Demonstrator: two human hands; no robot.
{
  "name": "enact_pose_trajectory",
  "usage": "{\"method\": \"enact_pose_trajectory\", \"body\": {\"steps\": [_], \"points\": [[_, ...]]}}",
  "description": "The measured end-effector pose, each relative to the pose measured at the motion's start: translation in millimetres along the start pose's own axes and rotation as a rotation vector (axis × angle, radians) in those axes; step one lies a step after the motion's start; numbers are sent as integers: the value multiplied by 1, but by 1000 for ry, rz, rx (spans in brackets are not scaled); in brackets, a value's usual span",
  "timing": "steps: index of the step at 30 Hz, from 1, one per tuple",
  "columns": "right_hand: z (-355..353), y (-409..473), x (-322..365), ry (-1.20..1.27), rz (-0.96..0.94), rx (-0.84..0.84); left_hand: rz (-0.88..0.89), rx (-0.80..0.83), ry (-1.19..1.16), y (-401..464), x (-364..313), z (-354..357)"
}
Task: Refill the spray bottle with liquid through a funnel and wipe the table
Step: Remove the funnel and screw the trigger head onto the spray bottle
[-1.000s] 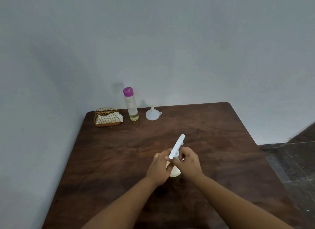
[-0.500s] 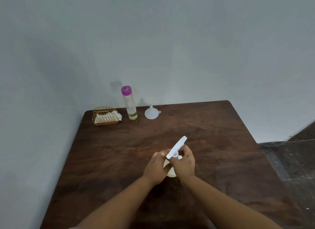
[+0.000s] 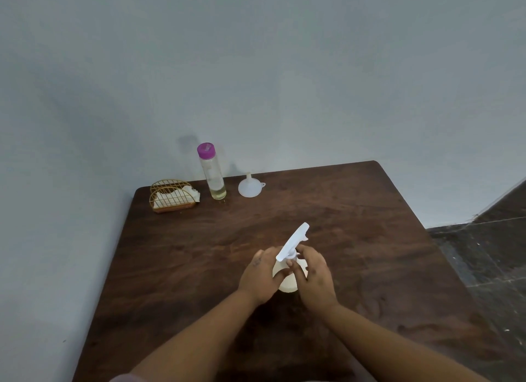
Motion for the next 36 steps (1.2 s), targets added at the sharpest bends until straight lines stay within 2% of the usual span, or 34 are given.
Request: {"method": "enact_pose_trajectory", "body": {"steps": [5,10,13,16,21,24,27,31,36], "points": [[6,-5,-1,-25,98,-43,60,-39,60,-5,-9,0],[0,-2,4,-69,25,22,60,-31,43,-4,-10,-4],[0,1,1,-111,2,22,55,-27,123,-4,-15,-6],[3,1,-1,-114,58,9,-17,-24,162,-7,-20,-7],[5,-7,9,98,195,-41,-29,-48,191,-14,-19,-7],[1,-7,14,109,302,-129,-31,-10,35,-12,-7,-1],[1,7,19,11,168,-18,-75,122,-96,-10,0,-1],[1,24,20,-62,91,165,-119,204,-69,-10,7,-5],[9,11,13,-11,101,139,-146,241,-81,-15,8,-2]]}}
Point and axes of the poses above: each hand's wrist, its own y-axis towards the middle knuckle, its own z-axis out of the palm, x = y × z, the point moved 3 cm from there along y, towards the middle knuckle, and after that the axes turned 6 degrees about -x, right-handed, at the moved point
